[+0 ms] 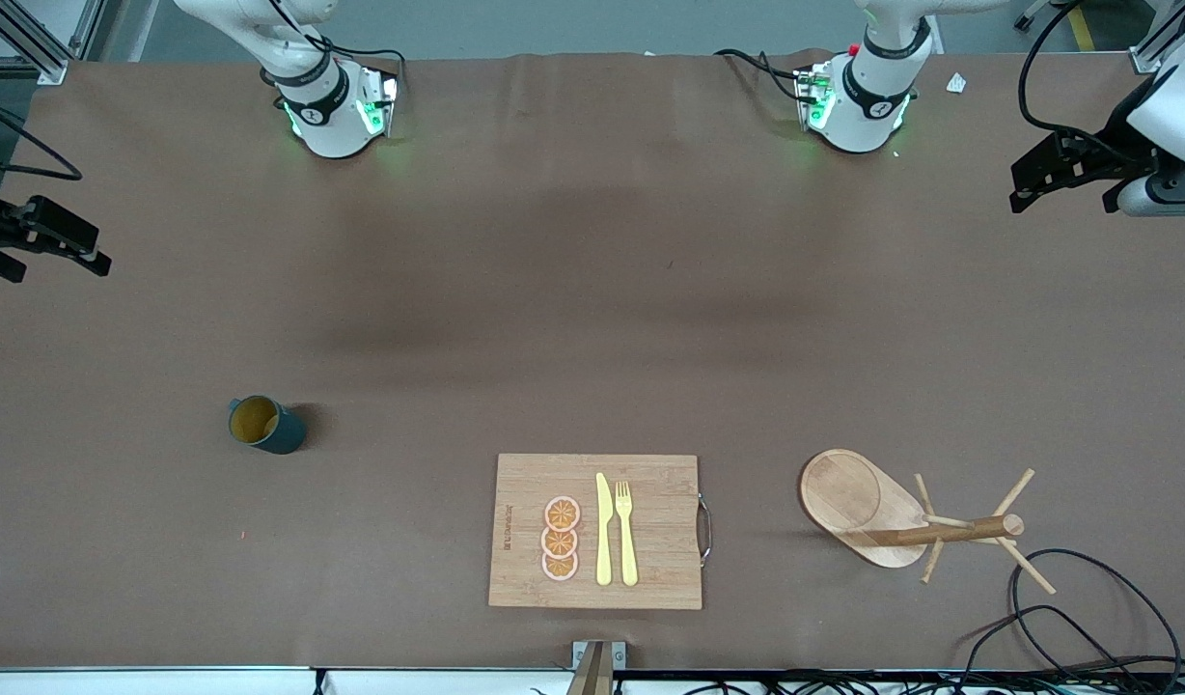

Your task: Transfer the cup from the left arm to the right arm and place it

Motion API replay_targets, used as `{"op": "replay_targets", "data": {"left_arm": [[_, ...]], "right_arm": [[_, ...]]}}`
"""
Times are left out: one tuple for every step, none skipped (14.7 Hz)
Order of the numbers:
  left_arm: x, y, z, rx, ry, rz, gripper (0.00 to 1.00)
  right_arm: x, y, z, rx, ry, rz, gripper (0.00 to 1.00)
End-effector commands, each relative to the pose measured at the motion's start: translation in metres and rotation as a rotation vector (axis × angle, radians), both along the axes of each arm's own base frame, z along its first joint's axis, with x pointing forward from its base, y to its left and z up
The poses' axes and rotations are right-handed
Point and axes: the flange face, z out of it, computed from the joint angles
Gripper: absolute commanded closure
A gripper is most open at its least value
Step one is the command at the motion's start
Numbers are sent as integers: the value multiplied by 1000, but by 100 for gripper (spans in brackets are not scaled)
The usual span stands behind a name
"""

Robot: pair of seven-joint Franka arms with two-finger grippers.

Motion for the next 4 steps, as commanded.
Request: {"op": "replay_targets", "data": {"left_arm": [[-4,-4,2,4,13,-17,0],[-4,-4,3,2,13,-10,0],[-4,-4,4,0,12,-8,0],[-4,-4,4,0,12,-4,0]], "right_arm": [[-9,-2,2,-19,1,-18,0],[-9,-2,1,-19,2,-18,0],[-10,-2,3,-19,4,-18,0],[-11,-4,3,-18,8,-21,0]]}}
